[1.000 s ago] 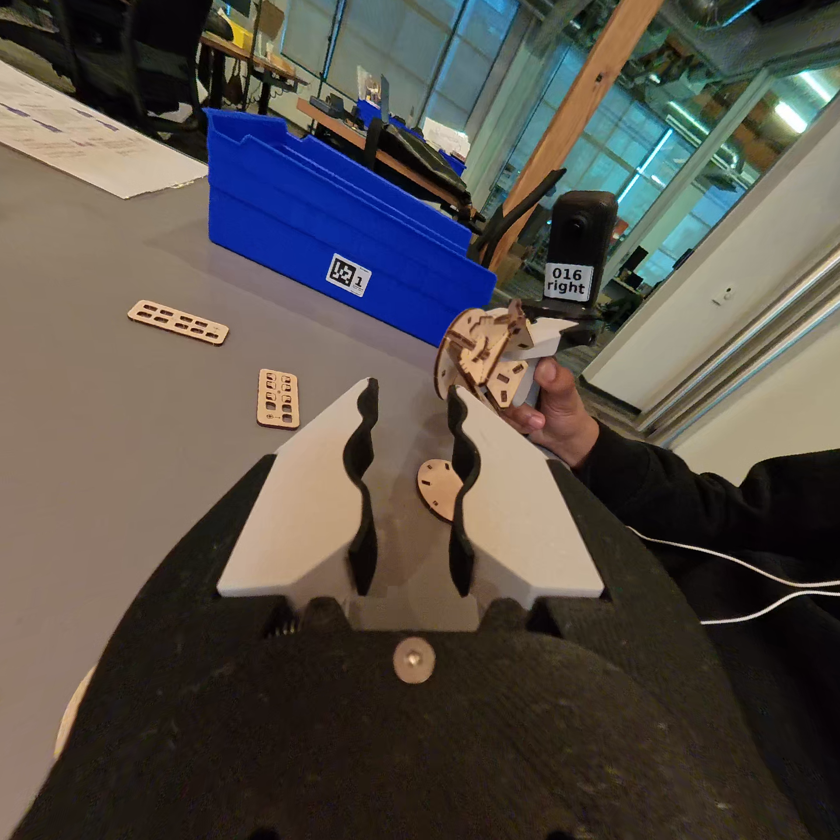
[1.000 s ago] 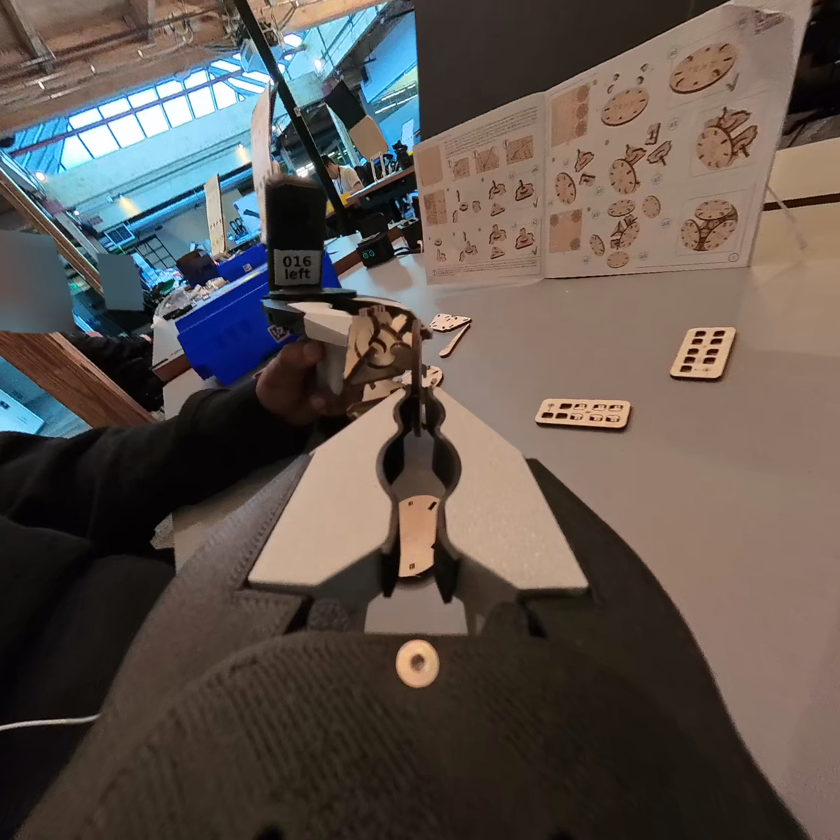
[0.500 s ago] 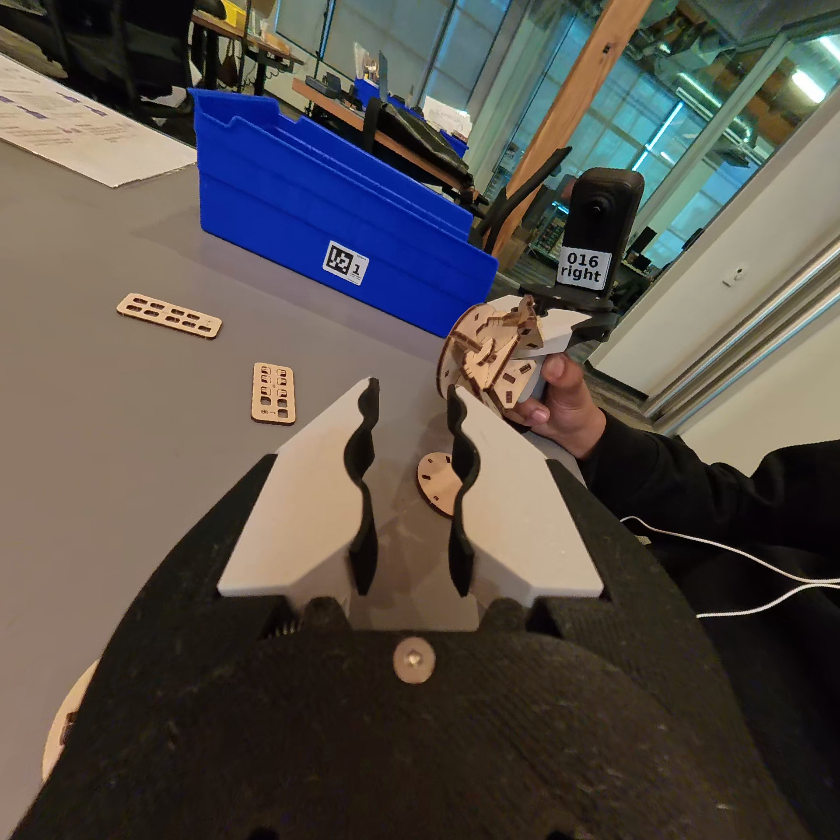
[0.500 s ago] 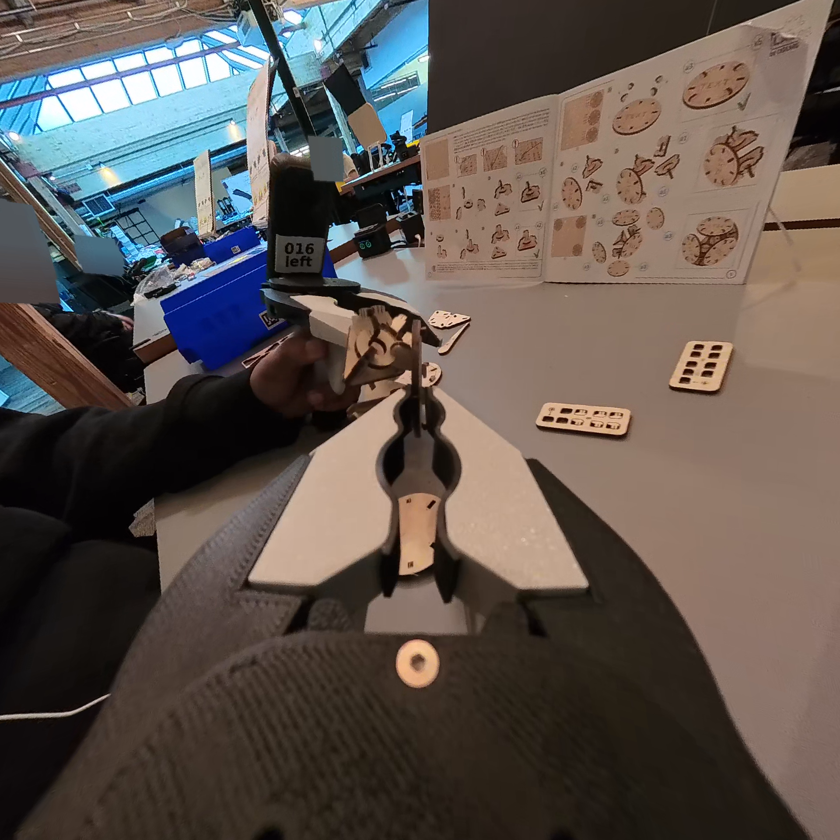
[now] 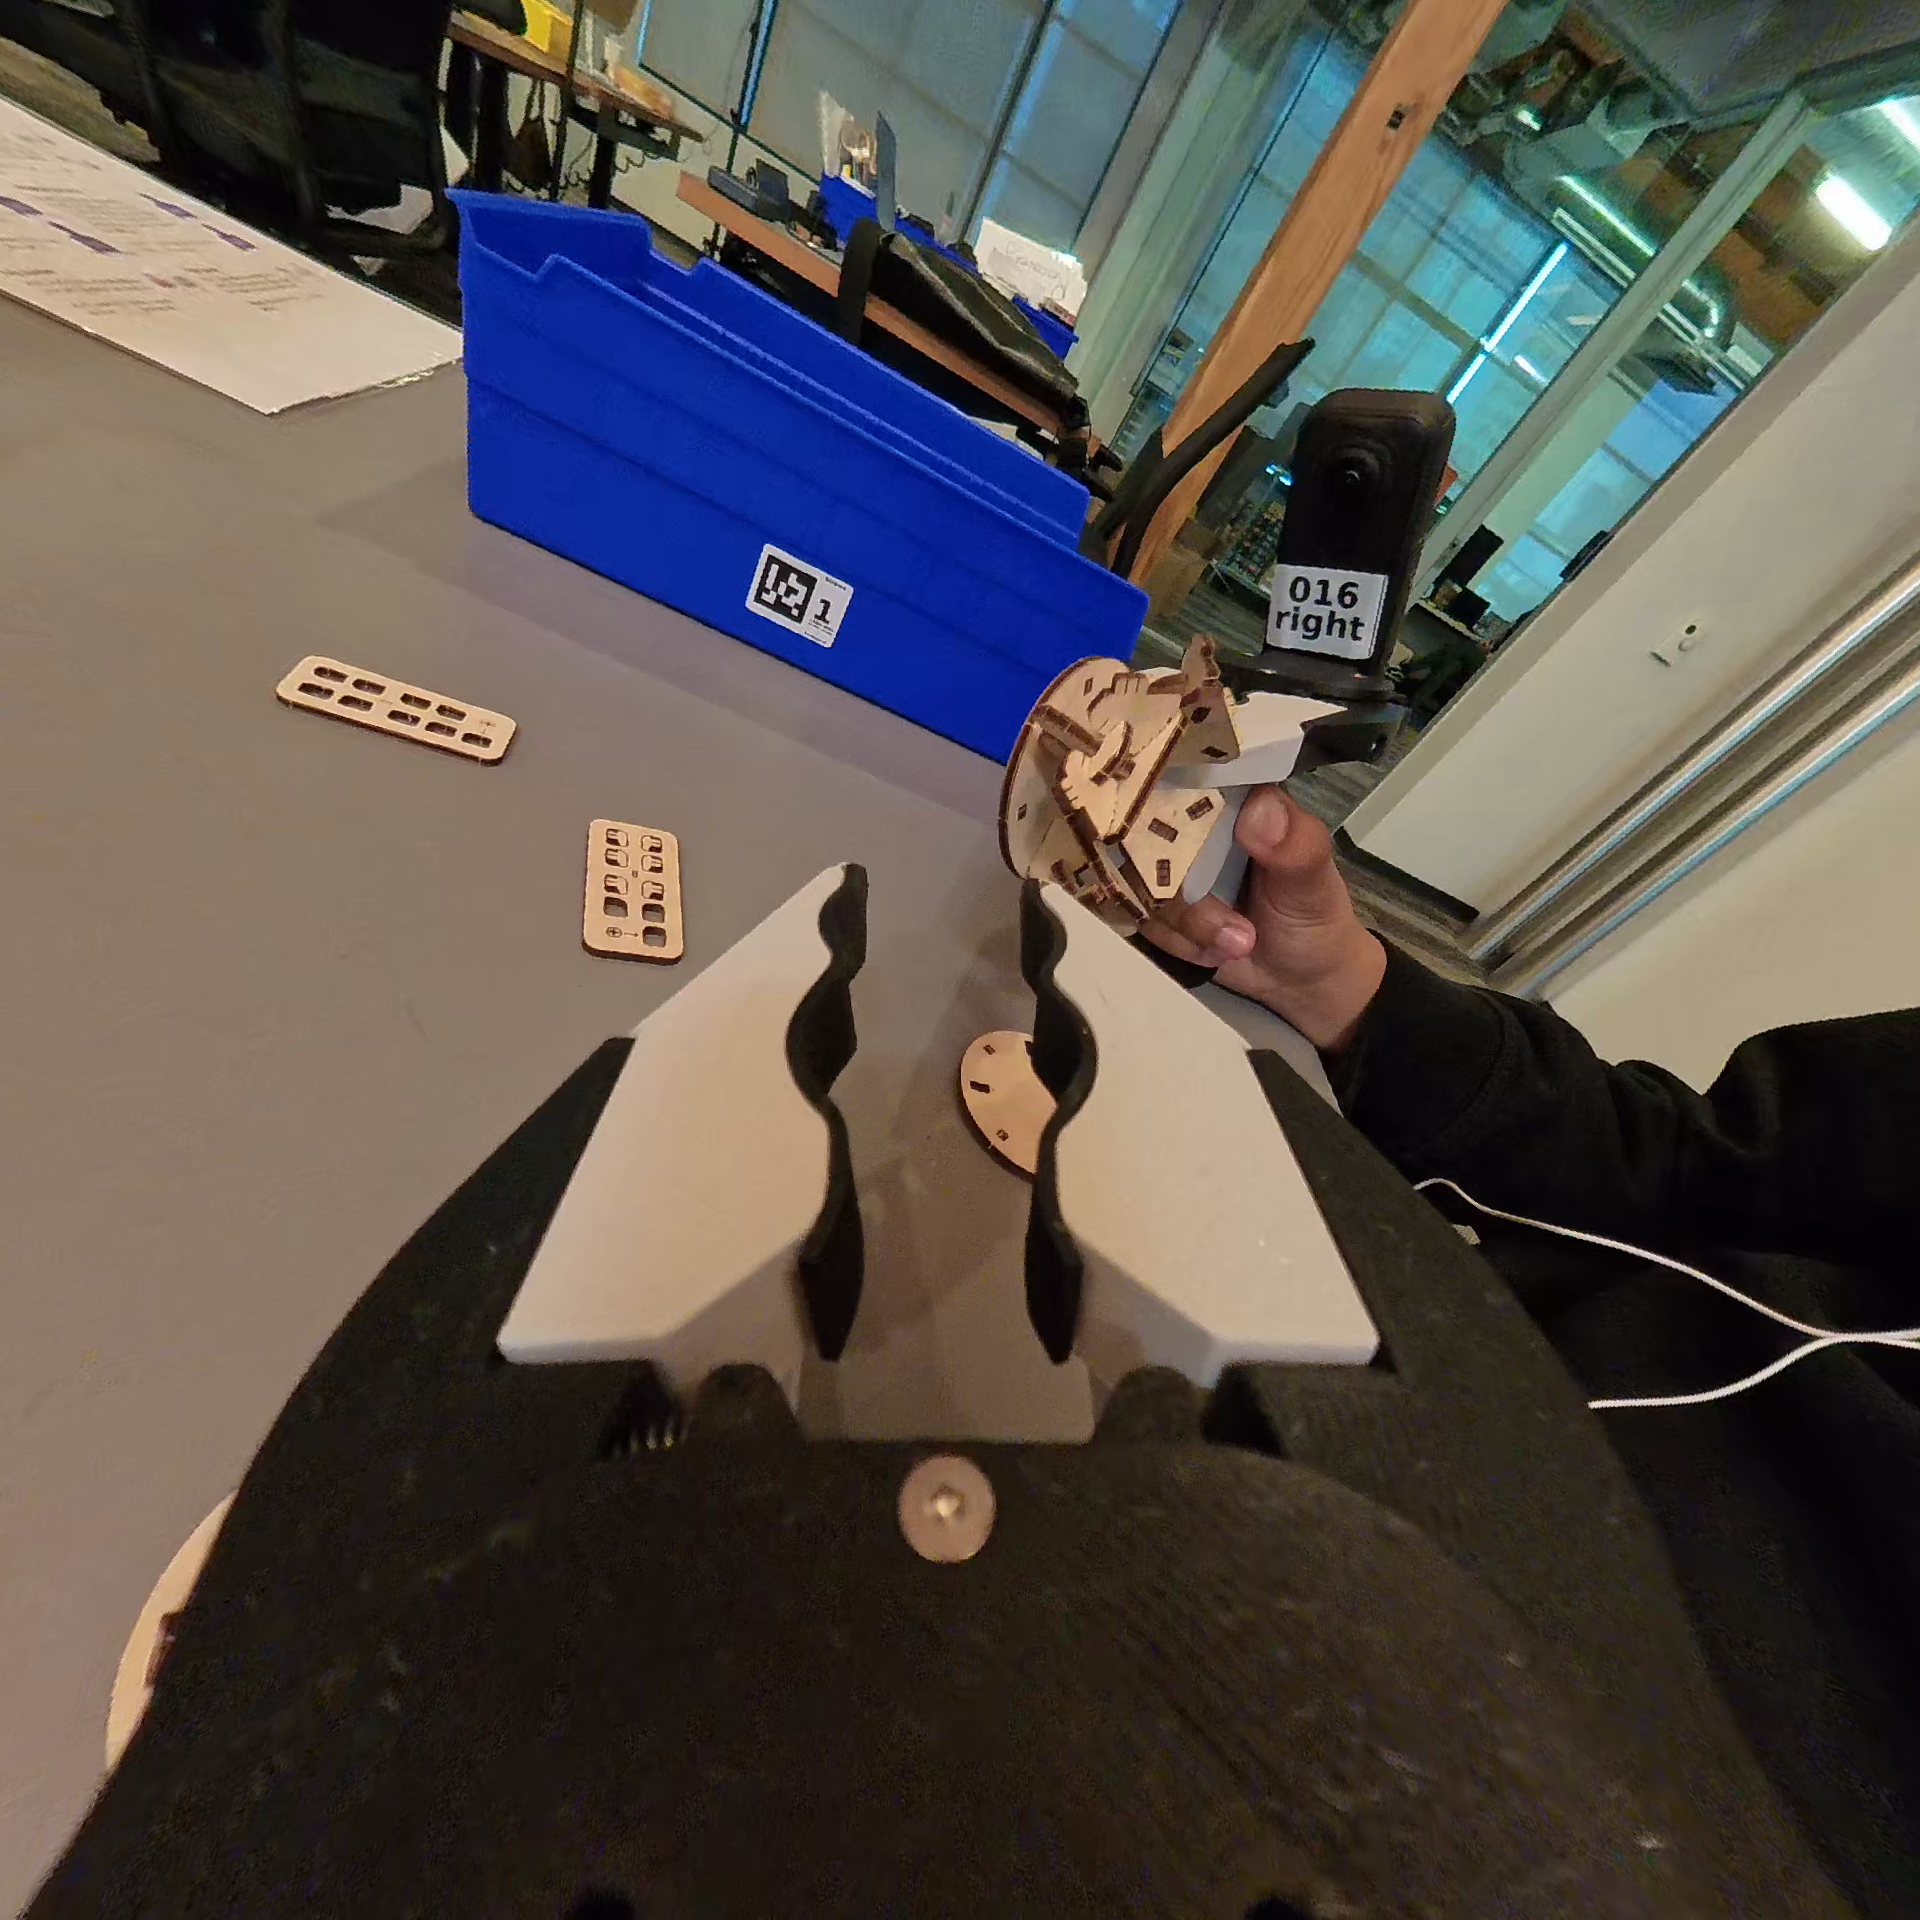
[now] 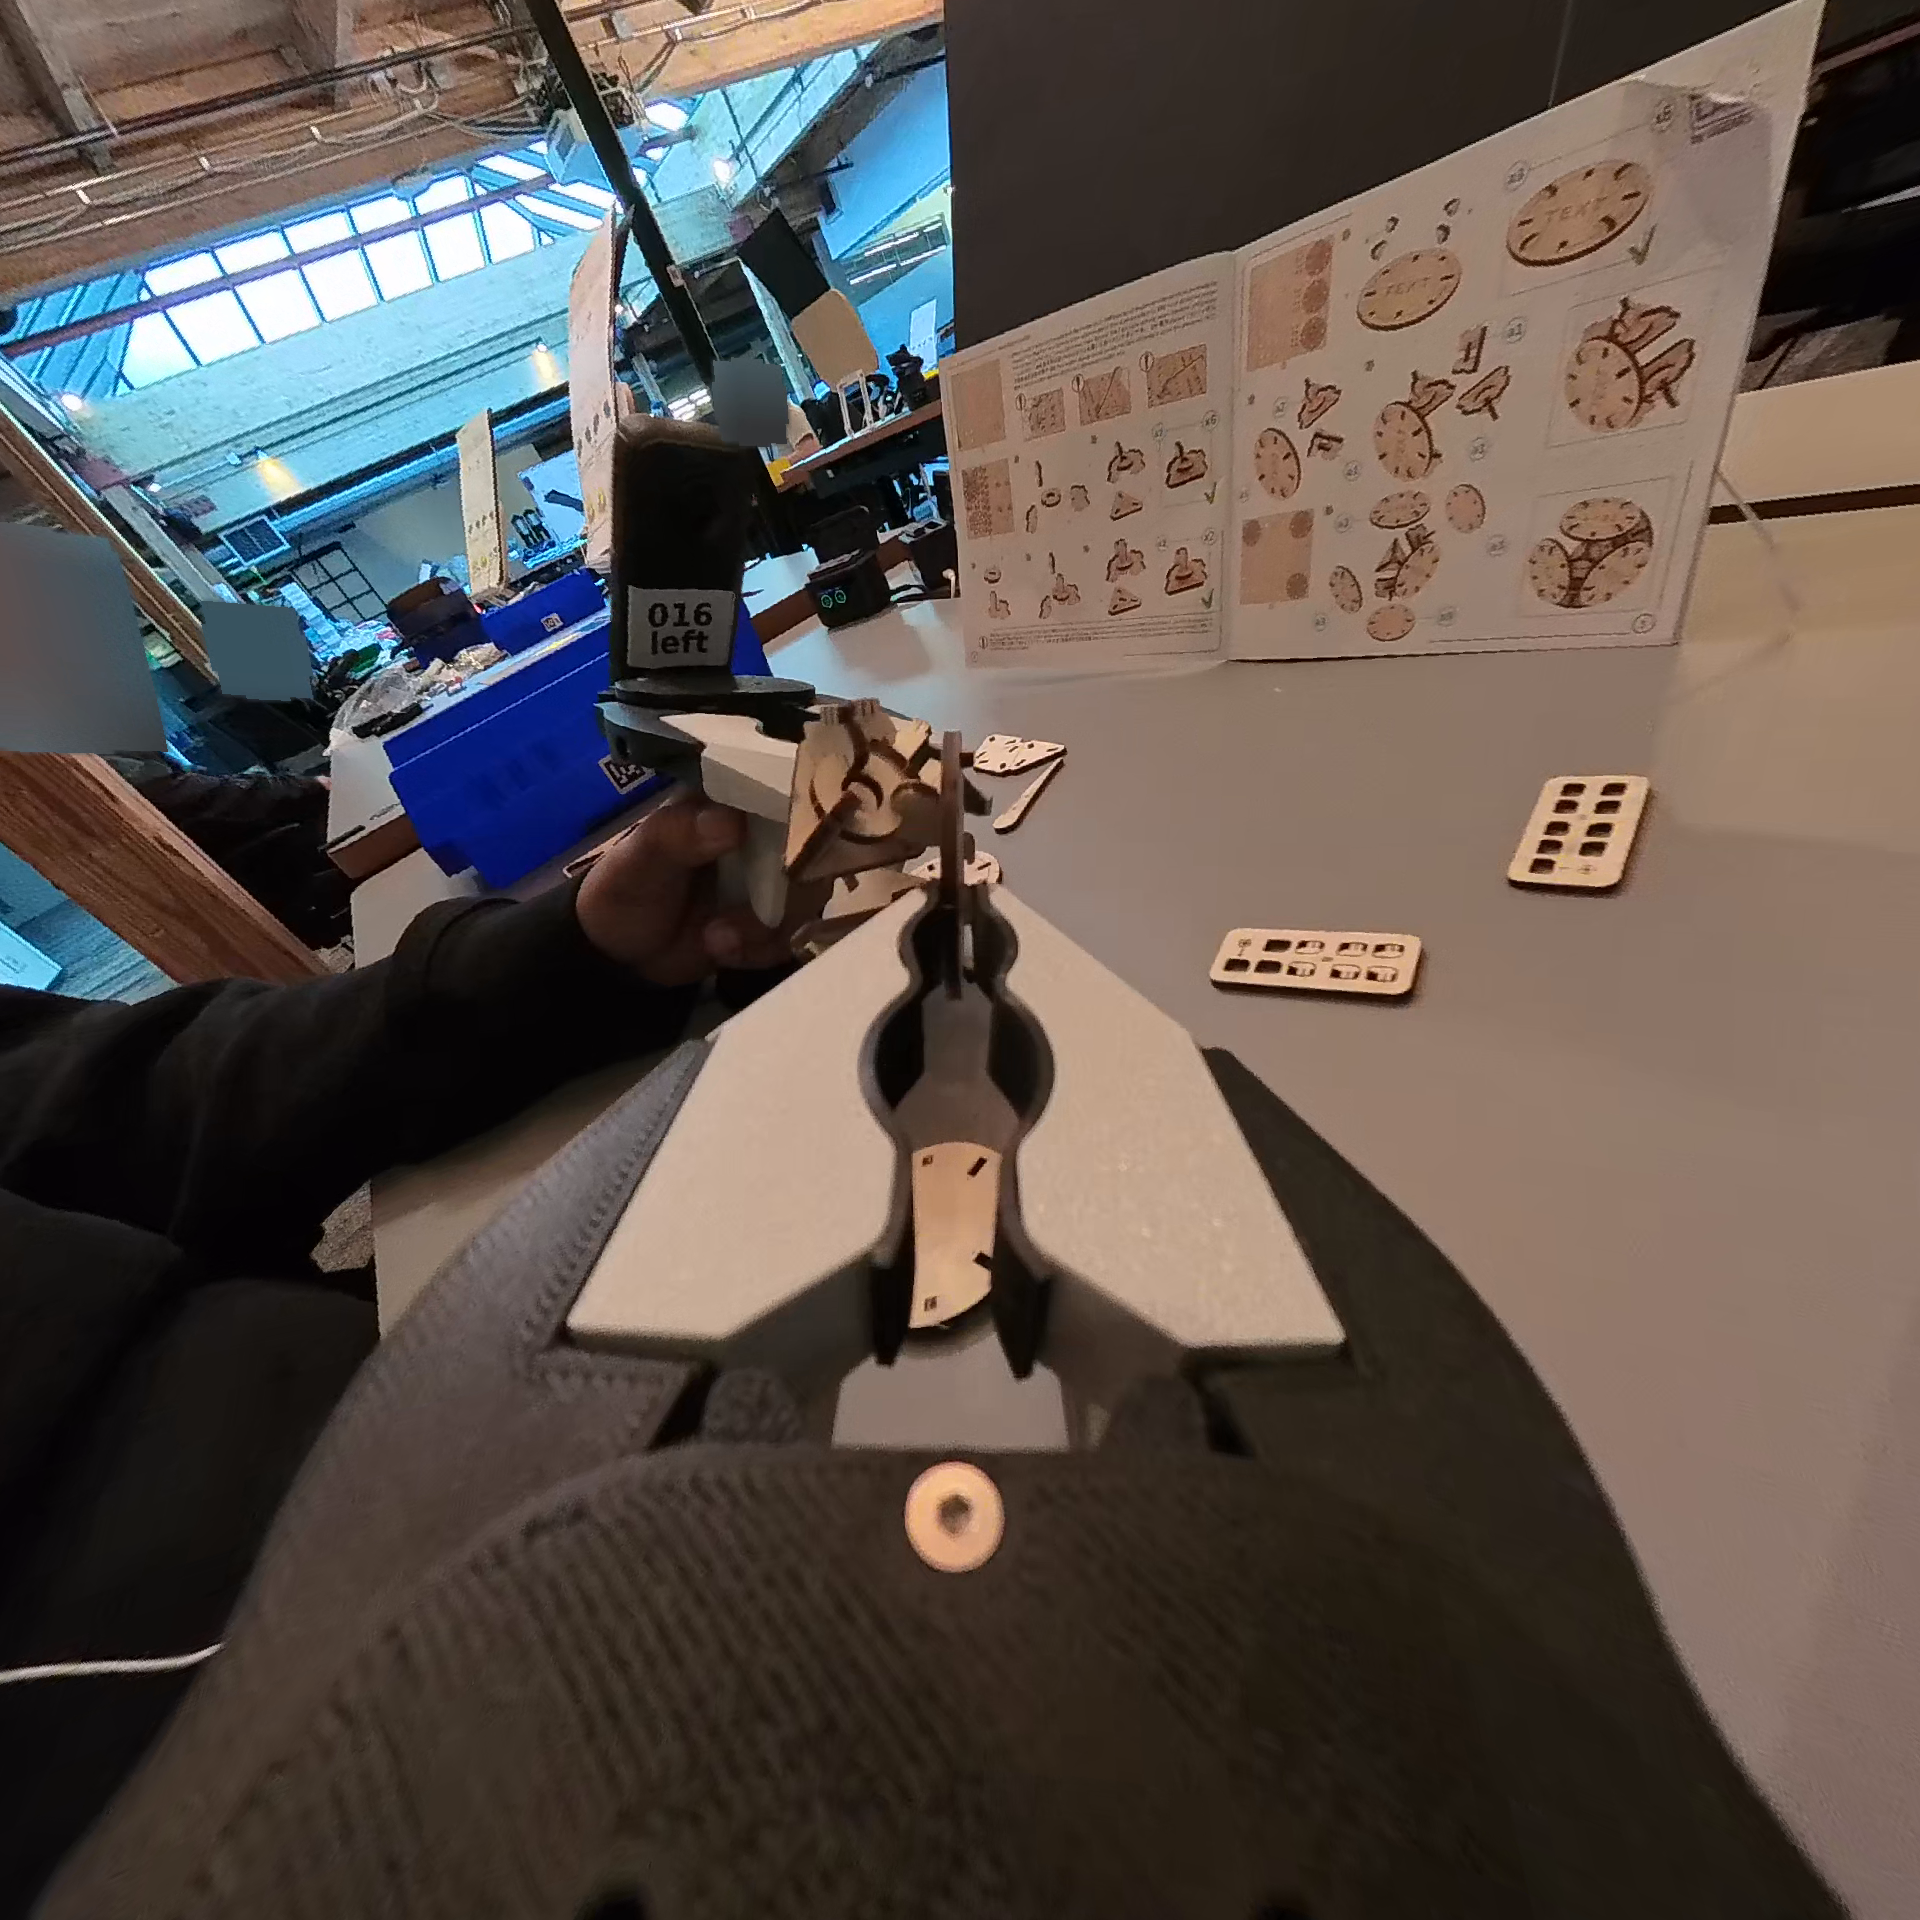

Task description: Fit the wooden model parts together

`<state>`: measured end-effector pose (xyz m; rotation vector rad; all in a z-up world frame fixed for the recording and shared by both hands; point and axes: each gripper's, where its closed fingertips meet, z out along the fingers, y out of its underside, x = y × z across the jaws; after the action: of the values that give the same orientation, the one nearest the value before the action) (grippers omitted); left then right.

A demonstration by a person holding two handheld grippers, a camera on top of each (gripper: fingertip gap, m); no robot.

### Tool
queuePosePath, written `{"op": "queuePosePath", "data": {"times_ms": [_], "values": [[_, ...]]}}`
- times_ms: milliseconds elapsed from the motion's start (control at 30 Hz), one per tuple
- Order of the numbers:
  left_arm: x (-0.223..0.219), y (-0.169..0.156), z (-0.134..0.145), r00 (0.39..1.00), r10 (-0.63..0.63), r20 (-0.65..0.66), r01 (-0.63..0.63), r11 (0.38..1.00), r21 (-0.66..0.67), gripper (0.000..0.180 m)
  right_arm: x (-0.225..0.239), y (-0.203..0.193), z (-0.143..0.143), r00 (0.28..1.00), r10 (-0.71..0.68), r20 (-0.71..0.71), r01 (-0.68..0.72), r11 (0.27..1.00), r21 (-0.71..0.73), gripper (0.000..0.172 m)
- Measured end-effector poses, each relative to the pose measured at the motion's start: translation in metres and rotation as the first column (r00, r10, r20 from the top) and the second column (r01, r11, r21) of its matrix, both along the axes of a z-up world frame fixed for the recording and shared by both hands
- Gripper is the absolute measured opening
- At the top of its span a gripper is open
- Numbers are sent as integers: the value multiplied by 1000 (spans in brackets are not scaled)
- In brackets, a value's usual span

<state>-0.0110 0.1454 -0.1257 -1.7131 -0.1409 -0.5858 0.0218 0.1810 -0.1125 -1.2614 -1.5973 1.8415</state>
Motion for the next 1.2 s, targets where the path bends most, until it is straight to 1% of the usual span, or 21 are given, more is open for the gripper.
{"op": "queuePosePath", "data": {"times_ms": [267, 433, 533, 700, 767, 867, 967, 1067, 1133, 1200], "values": [[1, 0, 0, 1000, -3, 0, 3, 1000, 2, 26, 2, -2, 2, 1000, 22, -11, -22, 1000, -9, 3], [2, -3, 9, 1000, -19, 24, 18, 999, 48, 26, 16, -12, 17, 986, 138, -93, -147, 984, -97, 3], [10, -6, 20, 996, -77, 54, 70, 991, 113, 26, 23, -18, 22, 972, 202, -120, -217, 968, -125, 2], [34, -12, 35, 960, -247, 131, 219, 956, 198, 26, 40, -40, 29, 921, 351, -167, -373, 920, -123, 2], [41, -14, 38, 946, -291, 141, 257, 942, 217, 25, 53, -49, 37, 873, 444, -204, -477, 863, -165, 2], [57, -22, 48, 913, -388, 128, 344, 899, 271, 28, 77, -60, 50, 756, 600, -262, -654, 710, -260, 2], [80, -33, 61, 872, -485, 59, 443, 836, 323, 29, 95, -72, 52, 645, 715, -269, -761, 571, -308, 2], [106, -42, 68, 840, -540, -53, 527, 787, 321, 28, 112, -87, 51, 508, 827, -241, -832, 400, -384, 3], [120, -46, 74, 821, -562, -95, 558, 759, 336, 28, 123, -95, 51, 417, 879, -232, -856, 294, -425, 2], [135, -51, 78, 788, -605, -119, 604, 721, 340, 28, 134, -99, 52, 331, 915, -231, -860, 191, -473, 3]]}}
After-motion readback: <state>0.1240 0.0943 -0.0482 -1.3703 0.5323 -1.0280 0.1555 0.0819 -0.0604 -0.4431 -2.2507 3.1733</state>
